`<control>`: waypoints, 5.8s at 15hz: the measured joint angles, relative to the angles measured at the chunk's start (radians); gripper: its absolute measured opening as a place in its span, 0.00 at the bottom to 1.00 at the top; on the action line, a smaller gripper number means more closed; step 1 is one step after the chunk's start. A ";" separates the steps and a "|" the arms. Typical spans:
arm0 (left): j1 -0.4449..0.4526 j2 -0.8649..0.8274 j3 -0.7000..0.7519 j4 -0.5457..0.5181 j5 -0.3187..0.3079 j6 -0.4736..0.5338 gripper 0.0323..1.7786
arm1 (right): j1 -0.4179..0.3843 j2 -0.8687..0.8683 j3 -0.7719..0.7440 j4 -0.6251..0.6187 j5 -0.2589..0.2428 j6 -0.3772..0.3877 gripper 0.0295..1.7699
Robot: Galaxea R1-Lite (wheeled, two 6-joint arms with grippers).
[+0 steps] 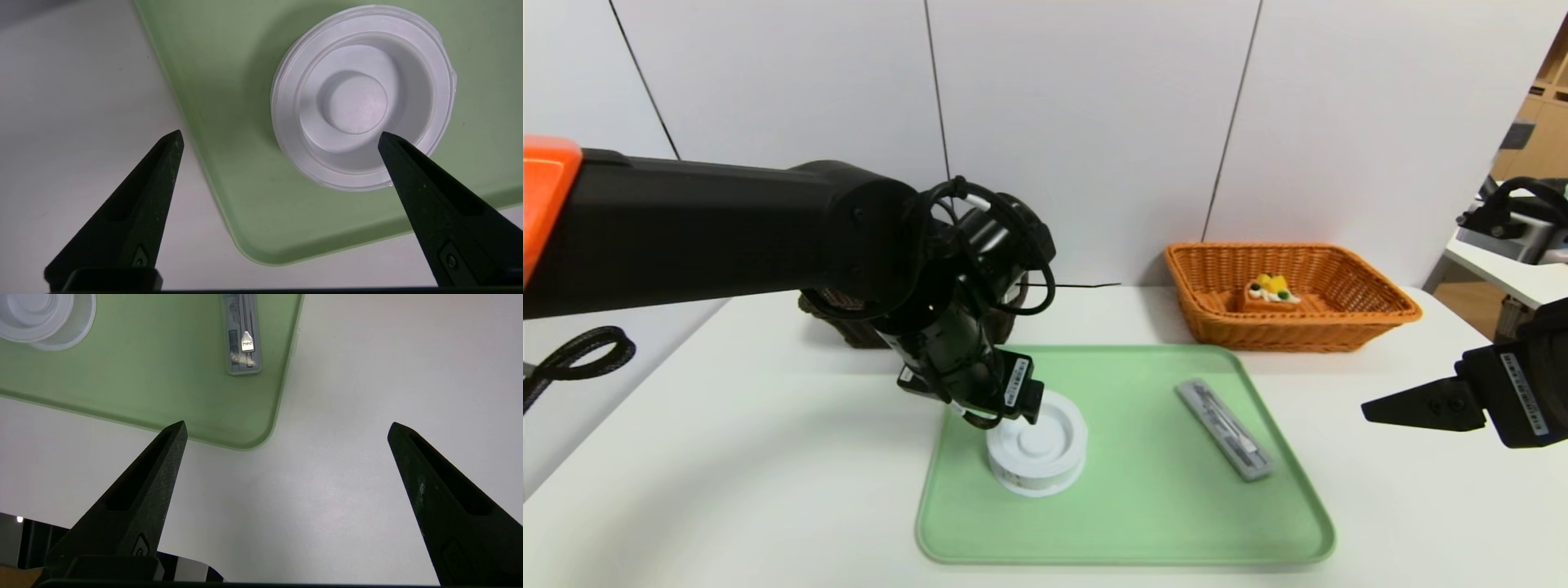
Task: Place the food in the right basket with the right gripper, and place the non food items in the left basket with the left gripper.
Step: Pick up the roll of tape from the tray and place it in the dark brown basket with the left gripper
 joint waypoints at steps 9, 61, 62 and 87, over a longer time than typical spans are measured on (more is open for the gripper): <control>0.008 0.093 -0.080 0.063 0.049 -0.011 0.95 | 0.000 -0.005 0.014 0.001 0.006 0.001 0.96; 0.038 0.271 -0.261 0.102 0.008 -0.052 0.58 | 0.004 0.053 0.020 -0.009 0.019 -0.003 0.96; 0.038 0.271 -0.261 0.105 0.009 -0.053 0.53 | 0.004 0.055 0.019 -0.009 0.020 -0.003 0.96; 0.022 0.197 -0.251 0.158 -0.024 -0.086 0.11 | 0.005 0.049 0.010 -0.006 0.015 -0.002 0.96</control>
